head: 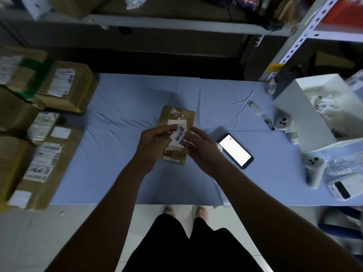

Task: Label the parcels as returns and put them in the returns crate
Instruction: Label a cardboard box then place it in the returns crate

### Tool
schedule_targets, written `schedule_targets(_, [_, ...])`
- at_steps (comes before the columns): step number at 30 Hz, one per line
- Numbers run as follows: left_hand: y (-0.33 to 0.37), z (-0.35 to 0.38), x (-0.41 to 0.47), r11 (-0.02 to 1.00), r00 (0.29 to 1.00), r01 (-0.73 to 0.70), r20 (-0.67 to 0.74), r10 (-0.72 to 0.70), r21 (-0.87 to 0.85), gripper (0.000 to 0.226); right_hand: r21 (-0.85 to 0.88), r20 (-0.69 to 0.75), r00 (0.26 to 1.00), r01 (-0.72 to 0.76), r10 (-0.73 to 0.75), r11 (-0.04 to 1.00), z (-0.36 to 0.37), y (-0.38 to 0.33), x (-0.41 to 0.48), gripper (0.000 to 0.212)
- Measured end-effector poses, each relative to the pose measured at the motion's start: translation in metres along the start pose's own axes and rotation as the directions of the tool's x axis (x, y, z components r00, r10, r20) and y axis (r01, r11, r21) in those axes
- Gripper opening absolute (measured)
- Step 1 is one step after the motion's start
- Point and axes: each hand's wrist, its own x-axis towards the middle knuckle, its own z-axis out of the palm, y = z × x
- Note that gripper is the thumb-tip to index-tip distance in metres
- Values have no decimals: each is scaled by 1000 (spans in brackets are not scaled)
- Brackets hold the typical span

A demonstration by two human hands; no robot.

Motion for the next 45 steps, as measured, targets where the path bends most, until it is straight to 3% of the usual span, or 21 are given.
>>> schedule_targets(8, [10, -29, -4, 1000, 998, 2, 60, -2, -2, 33, -154, 28, 998, 59, -56, 986, 18, 10, 3, 46])
schedule_targets(14, [15, -33, 11, 975, 965, 101, -258, -48, 197, 11, -473, 52, 988, 153, -146, 867, 19, 6, 9, 46])
schedule_targets(18, [22, -25, 20, 952, 986, 150, -118, -122, 268, 7, -529, 113, 982, 189, -152, 827, 13, -2, 15, 49])
schedule_targets(22, [25, -15, 20, 927, 998, 31, -62, -8, 373, 22, -548, 140, 982, 182, -125, 816, 8, -12, 20, 51])
schedule_targets(26, [22, -7, 23, 897, 992, -60, -75, 103, 437, 19, -449, 78, 996, 81, -51, 890, 5, -18, 30, 56])
schedule_targets(30, [13, 1, 28, 893, 972, -34, -191, 133, 450, 14, -331, -41, 999, -27, 14, 943, 4, -13, 42, 54])
schedule_targets(36, [-9, 4, 49, 876, 940, 19, -306, 148, 483, 13, -220, -219, 975, -12, -38, 975, 0, -2, 64, 43])
schedule_targets(41, [-19, 7, 82, 899, 935, 40, -333, 120, 435, 5, -354, -360, 924, -4, -132, 935, 5, -4, 91, 35])
schedule_targets(45, [-26, 7, 119, 926, 925, 122, -379, 25, 357, 5, -537, -397, 874, 27, -281, 843, 14, -8, 117, 32])
